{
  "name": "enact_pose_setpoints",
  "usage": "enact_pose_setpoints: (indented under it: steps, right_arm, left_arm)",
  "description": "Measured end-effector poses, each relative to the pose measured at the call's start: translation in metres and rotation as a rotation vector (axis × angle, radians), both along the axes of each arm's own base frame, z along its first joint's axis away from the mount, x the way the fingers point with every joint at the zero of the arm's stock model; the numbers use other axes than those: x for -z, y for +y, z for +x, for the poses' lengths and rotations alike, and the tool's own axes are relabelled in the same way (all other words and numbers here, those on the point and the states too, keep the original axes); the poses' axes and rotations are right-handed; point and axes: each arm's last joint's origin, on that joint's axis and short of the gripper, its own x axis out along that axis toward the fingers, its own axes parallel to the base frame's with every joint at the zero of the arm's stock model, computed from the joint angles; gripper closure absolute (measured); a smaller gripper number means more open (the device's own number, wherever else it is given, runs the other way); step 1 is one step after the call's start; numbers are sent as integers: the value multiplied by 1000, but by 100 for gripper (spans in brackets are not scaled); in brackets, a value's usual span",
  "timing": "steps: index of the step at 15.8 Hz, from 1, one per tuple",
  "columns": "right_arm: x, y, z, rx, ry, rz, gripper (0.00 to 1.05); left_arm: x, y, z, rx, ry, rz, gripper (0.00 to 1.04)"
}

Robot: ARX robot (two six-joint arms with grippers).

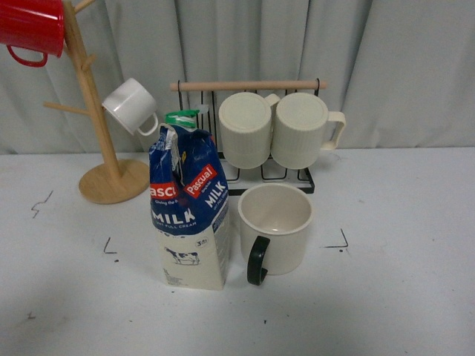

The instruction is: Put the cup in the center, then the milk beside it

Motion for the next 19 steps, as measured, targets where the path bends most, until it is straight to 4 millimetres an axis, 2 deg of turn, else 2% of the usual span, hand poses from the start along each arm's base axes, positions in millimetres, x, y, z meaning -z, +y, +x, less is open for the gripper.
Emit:
enact_pose_setpoints:
  steps: [3,8,9,16,17,19]
  right_arm:
    - [0,0,0,0,0,0,6]
    - [0,0,0,0,0,0,6]
    - [0,0,0,0,0,0,6]
    - [0,0,0,0,0,0,6]
    - [0,0,0,0,0,0,6]
    - [0,0,0,0,0,0,6]
  left_arm:
    - [4,0,-11,0,19,0,103]
    - [3,0,-12,0,12,0,103]
    - [3,0,-12,0,12,0,94]
    - [3,0,-12,0,12,0,9]
    - [3,0,-12,0,12,1,6]
    - [3,0,-12,0,12,1,7]
